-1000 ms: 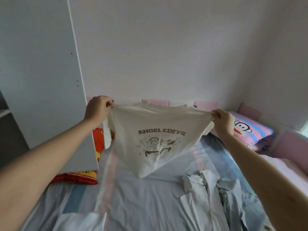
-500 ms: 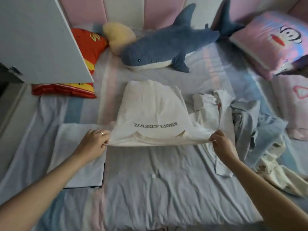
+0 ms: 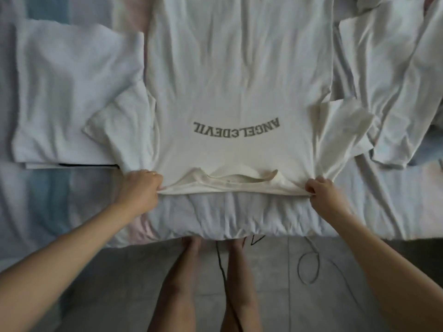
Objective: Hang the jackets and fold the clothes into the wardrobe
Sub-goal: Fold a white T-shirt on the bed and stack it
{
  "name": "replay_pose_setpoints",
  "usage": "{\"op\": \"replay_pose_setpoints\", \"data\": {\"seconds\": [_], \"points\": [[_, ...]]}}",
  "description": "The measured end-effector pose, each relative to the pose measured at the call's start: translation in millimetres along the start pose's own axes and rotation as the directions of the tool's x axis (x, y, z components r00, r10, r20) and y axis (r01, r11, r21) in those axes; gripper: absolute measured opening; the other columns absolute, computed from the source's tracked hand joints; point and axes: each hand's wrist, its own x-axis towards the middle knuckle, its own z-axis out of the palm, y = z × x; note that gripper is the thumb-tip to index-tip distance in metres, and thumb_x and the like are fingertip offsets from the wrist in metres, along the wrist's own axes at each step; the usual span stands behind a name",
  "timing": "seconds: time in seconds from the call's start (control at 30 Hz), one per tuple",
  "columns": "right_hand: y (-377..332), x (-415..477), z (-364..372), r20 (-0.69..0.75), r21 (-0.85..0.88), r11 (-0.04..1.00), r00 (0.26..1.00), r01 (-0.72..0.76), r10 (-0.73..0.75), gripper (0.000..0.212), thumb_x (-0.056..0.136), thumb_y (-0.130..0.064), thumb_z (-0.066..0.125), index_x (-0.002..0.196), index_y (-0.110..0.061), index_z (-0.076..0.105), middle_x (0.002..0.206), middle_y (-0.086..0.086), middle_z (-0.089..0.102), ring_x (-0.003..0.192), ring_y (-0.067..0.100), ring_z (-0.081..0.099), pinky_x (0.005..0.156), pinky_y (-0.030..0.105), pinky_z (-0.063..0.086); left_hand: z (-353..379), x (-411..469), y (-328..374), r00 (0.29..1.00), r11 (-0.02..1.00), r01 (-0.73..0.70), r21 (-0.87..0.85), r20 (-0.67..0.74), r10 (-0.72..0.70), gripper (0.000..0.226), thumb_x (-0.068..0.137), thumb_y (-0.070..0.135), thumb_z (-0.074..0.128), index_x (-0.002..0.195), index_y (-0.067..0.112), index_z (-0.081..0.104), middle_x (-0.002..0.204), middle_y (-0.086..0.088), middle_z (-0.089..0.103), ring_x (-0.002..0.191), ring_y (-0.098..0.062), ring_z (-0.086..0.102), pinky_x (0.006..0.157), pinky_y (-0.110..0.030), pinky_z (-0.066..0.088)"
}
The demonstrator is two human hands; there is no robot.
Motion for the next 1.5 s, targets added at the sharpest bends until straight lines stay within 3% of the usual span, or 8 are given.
{"op": "replay_pose_setpoints", "data": {"seconds": [0.13,0.47,0.53,0.63,0.8,1.03,1.2,1.5], "points": [[14,-26,27,0.039,-0.069,0.998,0.999,-0.005,0.007,0.025,0.071,0.007,0.054,0.09,-0.006,0.064,0.093,0.013,0.057,0.092,0.036,0.055,0.061,0.033,0.037,10,-9,25,0.903,0.975,0.065,0.211,0.404,-0.147,0.022,0.08,0.013,0.053,0.101,0.014,0.06,0.108,-0.003,0.061,0.1,-0.023,0.06,0.067,-0.028,0.041],[-16,0,6,0.342,-0.151,0.961,0.9,-0.23,0.269,0.027,0.09,-0.017,0.043,0.109,-0.01,0.062,0.118,0.01,0.061,0.106,0.031,0.059,0.087,0.036,0.049,7,1,45,0.761,0.953,0.031,0.302,0.611,-0.218,0.028,0.095,0.019,0.044,0.121,0.021,0.055,0.124,0.001,0.057,0.113,-0.018,0.057,0.086,-0.029,0.043],[-41,16,-9,0.053,-0.011,0.972,0.97,-0.237,0.237,0.025,0.09,-0.013,0.045,0.107,-0.008,0.062,0.113,0.012,0.063,0.1,0.033,0.061,0.079,0.035,0.047,-5,15,59,0.874,0.957,0.033,0.289,0.455,-0.168,0.029,0.091,0.014,0.046,0.117,0.018,0.059,0.117,-0.001,0.061,0.108,-0.019,0.06,0.084,-0.028,0.043],[-84,34,-16,-0.315,0.099,0.986,0.944,0.136,-0.098,0.039,0.085,-0.009,0.053,0.124,-0.009,0.057,0.125,0.011,0.059,0.113,0.033,0.056,0.091,0.038,0.044,-12,44,72,0.996,0.977,-0.068,0.2,-0.045,0.079,0.043,0.073,0.025,0.05,0.111,0.011,0.063,0.11,-0.011,0.065,0.099,-0.029,0.06,0.086,-0.041,0.05],[-132,131,-7,-0.251,-0.119,0.892,0.856,0.435,-0.451,0.059,0.091,-0.037,0.036,0.148,-0.025,0.028,0.153,0.003,0.034,0.14,0.031,0.03,0.113,0.051,0.014,-22,173,65,0.969,0.98,-0.14,0.143,-0.182,0.166,0.074,0.077,0.06,0.034,0.144,0.03,0.037,0.155,-0.002,0.03,0.14,-0.039,0.025,0.099,-0.075,0.021],[-144,312,-92,-0.284,-0.194,0.945,0.907,0.263,-0.311,0.071,0.081,-0.074,0.013,0.146,-0.052,-0.005,0.159,-0.016,-0.006,0.148,0.028,-0.005,0.103,0.071,-0.01,-83,355,-1,0.957,0.99,0.089,0.11,-0.286,-0.054,0.089,0.067,0.082,0.018,0.144,0.049,-0.012,0.156,0.018,-0.019,0.144,-0.034,-0.016,0.097,-0.078,0.0],[-151,420,-163,-0.367,-0.128,0.981,0.913,0.143,-0.18,0.067,0.088,-0.071,0.02,0.147,-0.05,-0.003,0.159,-0.018,-0.009,0.147,0.026,-0.011,0.102,0.075,-0.01,-128,456,-26,0.917,0.982,0.186,0.04,-0.365,-0.159,0.086,0.074,0.079,0.025,0.146,0.047,-0.009,0.157,0.019,-0.013,0.145,-0.033,-0.013,0.097,-0.08,0.0],[-141,448,-193,-0.657,-0.022,0.978,0.734,0.208,-0.171,0.032,0.094,-0.032,0.046,0.125,-0.024,0.051,0.131,0.005,0.046,0.124,0.028,0.039,0.112,0.049,0.01,-133,468,-31,0.873,0.979,0.204,0.001,-0.454,-0.181,0.082,0.076,0.064,0.02,0.151,0.033,0.014,0.159,0.013,0.011,0.146,-0.03,0.008,0.101,-0.077,0.002]]}}
